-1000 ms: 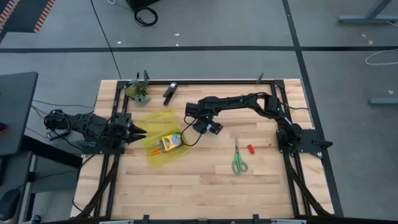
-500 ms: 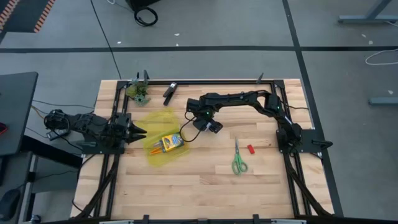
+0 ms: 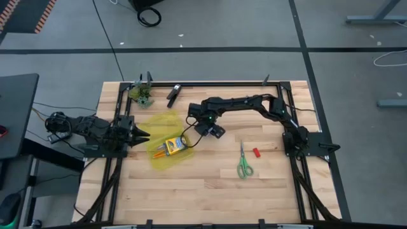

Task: Pack school essentials
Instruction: Put the white sticky notes into the yellow supply box

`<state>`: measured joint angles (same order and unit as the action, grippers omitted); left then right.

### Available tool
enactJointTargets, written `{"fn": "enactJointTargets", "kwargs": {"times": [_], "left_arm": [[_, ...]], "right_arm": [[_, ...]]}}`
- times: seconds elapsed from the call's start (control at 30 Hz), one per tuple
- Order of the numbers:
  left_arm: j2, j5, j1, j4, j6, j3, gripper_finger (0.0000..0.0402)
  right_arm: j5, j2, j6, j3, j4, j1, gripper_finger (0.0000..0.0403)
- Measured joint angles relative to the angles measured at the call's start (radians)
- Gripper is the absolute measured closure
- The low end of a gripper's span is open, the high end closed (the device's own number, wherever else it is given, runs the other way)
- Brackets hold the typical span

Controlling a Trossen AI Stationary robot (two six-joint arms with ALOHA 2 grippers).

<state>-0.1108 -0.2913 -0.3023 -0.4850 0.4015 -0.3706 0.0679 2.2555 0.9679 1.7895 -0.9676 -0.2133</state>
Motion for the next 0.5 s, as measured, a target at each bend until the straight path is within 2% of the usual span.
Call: {"fn": "enactJointTargets", "kwargs": {"times": [0.3,0.5], "left_arm": [[0.0,0.0,0.0,0.0,0.0,0.0,0.0294],[0.0,0.0,0.0,0.0,0.004,0.0,0.0294]], "right_arm": [[-0.006,0.0,-0.061,0.001,-0.016,0.028,0.0139],[-0.077,-0.002,-0.128,0.002,-0.041,0.029,0.0146]]}}
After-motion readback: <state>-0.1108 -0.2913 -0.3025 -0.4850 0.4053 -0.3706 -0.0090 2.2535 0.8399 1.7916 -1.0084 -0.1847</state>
